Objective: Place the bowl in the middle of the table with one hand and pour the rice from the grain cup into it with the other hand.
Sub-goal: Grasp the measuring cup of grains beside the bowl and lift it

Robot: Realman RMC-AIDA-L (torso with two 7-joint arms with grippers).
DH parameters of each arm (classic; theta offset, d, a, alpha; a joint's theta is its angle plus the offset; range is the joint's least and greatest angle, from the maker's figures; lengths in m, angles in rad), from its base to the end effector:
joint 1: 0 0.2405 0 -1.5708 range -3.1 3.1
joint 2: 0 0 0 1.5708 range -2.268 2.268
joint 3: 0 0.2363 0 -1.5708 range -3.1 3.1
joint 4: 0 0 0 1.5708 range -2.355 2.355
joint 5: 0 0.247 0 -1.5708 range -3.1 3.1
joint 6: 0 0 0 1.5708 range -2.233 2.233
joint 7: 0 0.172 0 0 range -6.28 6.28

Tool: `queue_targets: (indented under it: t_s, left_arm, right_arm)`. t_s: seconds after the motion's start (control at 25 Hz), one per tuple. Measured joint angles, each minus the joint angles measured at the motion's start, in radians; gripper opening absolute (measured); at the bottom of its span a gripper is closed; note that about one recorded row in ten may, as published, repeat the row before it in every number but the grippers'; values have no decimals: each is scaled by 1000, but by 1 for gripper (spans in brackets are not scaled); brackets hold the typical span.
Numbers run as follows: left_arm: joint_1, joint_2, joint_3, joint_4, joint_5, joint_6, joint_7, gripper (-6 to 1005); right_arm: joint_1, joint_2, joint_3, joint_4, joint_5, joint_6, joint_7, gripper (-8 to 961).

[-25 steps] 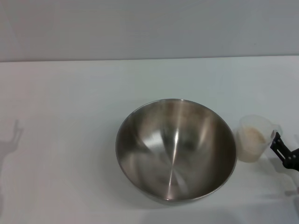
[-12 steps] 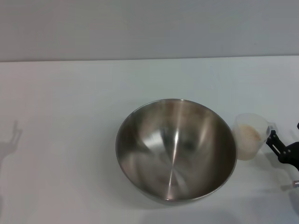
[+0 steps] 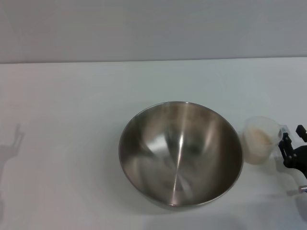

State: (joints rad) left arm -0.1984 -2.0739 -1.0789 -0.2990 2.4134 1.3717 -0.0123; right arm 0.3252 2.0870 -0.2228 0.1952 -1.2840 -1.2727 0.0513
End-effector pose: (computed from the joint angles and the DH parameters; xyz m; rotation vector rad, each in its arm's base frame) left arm -0.3575 0.3085 0.0176 -1.3378 -0.4163 -0.6968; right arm 0.3726 0.2851 -0.0652 -1.6581 0.6251 0.5553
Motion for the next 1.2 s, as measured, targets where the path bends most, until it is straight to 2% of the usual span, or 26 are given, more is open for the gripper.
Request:
queue_targets:
  t_s: [0.12,0.6,0.8,1.12,1.2]
  left_arm:
    - [-3,0,2,3,-2,-7,0,842]
    - [-3,0,3,5,2,-22,0,842]
    - [-3,0,4,6,3,-29,0,842]
    - [-4,-2,4,14,3,-37,0,842]
    - [-4,-3,4,14,3,-43,0,842]
  right_arm:
    - [-1,-1,-3,0,0,1,-1,351]
    - [-9,0,1,-1,5,-3,-1,166]
    - [-24,0,0,1,6,-64,-2,10]
    - [-83,-4,0,0,5,-385,-3,10]
    - [-80,-4,0,-4,5,-414,-3,10]
